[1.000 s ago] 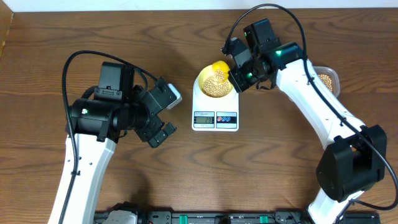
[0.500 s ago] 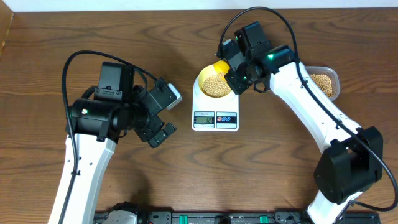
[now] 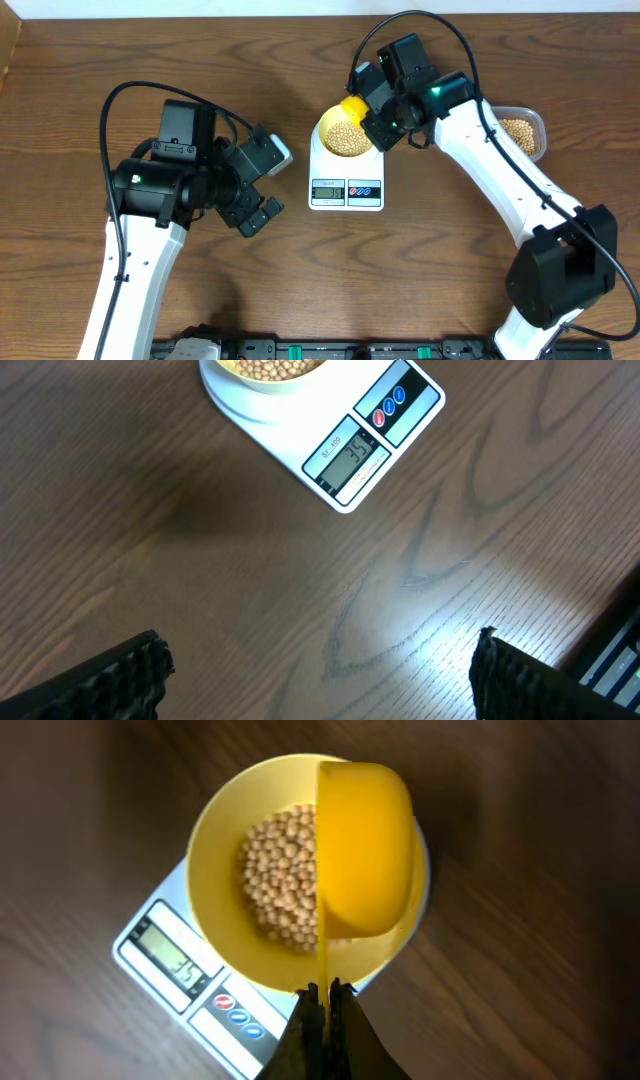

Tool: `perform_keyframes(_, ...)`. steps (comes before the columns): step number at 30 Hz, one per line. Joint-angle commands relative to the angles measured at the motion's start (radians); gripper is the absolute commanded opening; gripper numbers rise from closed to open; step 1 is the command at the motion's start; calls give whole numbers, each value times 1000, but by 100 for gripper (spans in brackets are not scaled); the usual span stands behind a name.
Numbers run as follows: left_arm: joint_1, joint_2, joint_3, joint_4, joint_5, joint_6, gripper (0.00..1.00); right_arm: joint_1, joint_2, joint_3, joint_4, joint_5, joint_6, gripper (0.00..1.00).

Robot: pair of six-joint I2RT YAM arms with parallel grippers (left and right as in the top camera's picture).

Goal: Scoop item into bowl and weigh 50g on scale
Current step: 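Tip the scoop to pour soybeans into the yellow bowl, then move the empty scoop back right over the soybean tub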

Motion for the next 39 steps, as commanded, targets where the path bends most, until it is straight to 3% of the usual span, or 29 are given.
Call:
perform_keyframes(1, 3, 0, -8, -4, 16, 18, 98, 11, -40, 29, 4, 60, -22, 1)
perform_keyframes(12, 3, 0, -8, -4, 16, 18, 98, 13, -69, 33, 19, -87, 3, 1)
perform_keyframes(16, 3, 0, -8, -4, 16, 18, 98, -23, -102, 43, 2, 53, 3, 1)
perform_keyframes(25, 3, 0, -8, -4, 16, 18, 98, -355, -274, 69, -175, 217, 74, 1)
perform_keyframes(30, 3, 0, -8, -4, 16, 18, 98, -492, -238, 56, -303, 219, 156, 1)
perform_keyframes(39, 3, 0, -8, -4, 16, 18, 98, -492, -42, 25, -324, 230, 161, 1)
